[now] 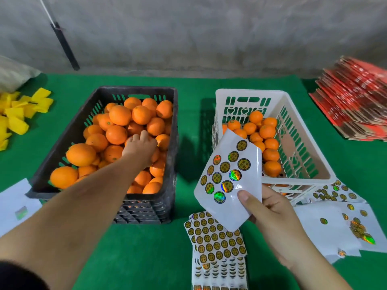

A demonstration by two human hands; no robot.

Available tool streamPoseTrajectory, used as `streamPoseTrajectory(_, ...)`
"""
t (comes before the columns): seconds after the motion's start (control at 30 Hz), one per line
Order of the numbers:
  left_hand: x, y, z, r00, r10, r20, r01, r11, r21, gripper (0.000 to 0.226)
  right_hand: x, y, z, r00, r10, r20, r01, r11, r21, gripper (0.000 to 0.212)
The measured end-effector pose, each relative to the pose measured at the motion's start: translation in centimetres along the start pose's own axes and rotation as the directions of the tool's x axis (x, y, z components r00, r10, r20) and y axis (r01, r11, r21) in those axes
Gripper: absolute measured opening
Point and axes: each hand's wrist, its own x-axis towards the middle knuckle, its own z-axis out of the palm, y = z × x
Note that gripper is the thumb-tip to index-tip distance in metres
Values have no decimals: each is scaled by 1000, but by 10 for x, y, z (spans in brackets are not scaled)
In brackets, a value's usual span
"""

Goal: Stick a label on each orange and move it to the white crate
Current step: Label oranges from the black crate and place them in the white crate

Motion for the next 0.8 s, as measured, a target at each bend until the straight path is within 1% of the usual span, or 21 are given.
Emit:
streamPoseTrajectory(0.03,-2,-8,-5,999,-26,29,29,991,-130,72,0,-2,0,1000,-9,-12,10,1000,10,32)
streamPoseTrajectory(0.07,-5,-16,-10,997,-58,47,71,941,-331,72,0,-3,-2,1000,-17,-19,17,1000,22,32)
streamPoseTrajectory(0.1,-14,-25,-18,991,-106,86,136,803,-581,72,-1,-4,-4,1000,-25,-16,25,999,31,32)
streamPoseTrajectory(0.13,-27,-32,-26,981,-133,138,189,537,-822,75,-2,-5,-5,1000,-30,4,29,999,41,32)
streamPoseTrajectory(0.17,-42,-35,-34,980,-110,166,187,221,-957,84,-2,-6,-8,999,-29,34,27,998,57,33)
streamPoseTrajectory(0.2,-59,-34,-39,984,-56,167,163,-65,-984,93,-3,-6,-10,997,-27,68,22,997,75,36)
streamPoseTrajectory(0.23,-79,-29,-42,992,-7,123,115,-293,-949,102,-3,-7,-11,995,-27,91,19,996,91,40)
streamPoseTrajectory(0.27,-101,-20,-45,998,14,60,60,-431,-900,107,-4,-8,-12,994,-29,107,18,995,102,44)
streamPoseTrajectory(0.3,-123,-8,-49,1000,27,3,16,-502,-864,110,-5,-10,-12,992,-32,118,19,994,110,48)
streamPoseTrajectory(0.37,-157,21,-53,998,57,-29,10,-575,-818,113,-6,-13,-10,989,-34,143,18,993,113,54)
streamPoseTrajectory(0.43,-186,47,-48,984,174,-39,86,-657,-749,120,-8,-16,-9,982,-28,186,10,995,95,63)
streamPoseTrajectory(0.5,-207,68,-46,953,296,-73,178,-736,-654,128,-10,-21,-9,967,-20,253,9,999,42,62)
streamPoseTrajectory(0.53,-214,74,-45,943,317,-100,190,-762,-619,123,-11,-22,-10,959,-10,282,10,1000,0,62)
streamPoseTrajectory(0.57,-219,79,-46,949,298,-104,176,-773,-609,108,-13,-22,-10,956,4,292,12,999,-51,66)
streamPoseTrajectory(0.6,-223,83,-47,961,264,-84,150,-750,-644,85,-16,-22,-9,966,12,257,24,990,-139,72)
streamPoseTrajectory(0.63,-227,85,-48,974,222,-56,119,-699,-705,64,-19,-21,-7,987,-8,159,55,955,-291,80)
streamPoseTrajectory(0.67,-230,87,-49,983,180,-46,81,-637,-767,52,-23,-22,-3,994,-104,26,104,874,-474,79)
streamPoseTrajectory(0.7,-234,88,-49,986,156,-63,38,-570,-821,51,-28,-23,3,958,-281,-52,184,747,-639,69)
streamPoseTrajectory(0.73,-237,88,-48,984,146,-99,-12,-503,-864,56,-34,-26,9,880,-473,-40,285,594,-753,55)
streamPoseTrajectory(0.77,-240,89,-48,977,151,-151,-68,-451,-890,65,-38,-30,14,793,-609,34,373,441,-816,44)
streamPoseTrajectory(0.8,-243,90,-49,963,168,-209,-123,-418,-900,75,-40,-34,19,732,-672,113,429,325,-843,35)
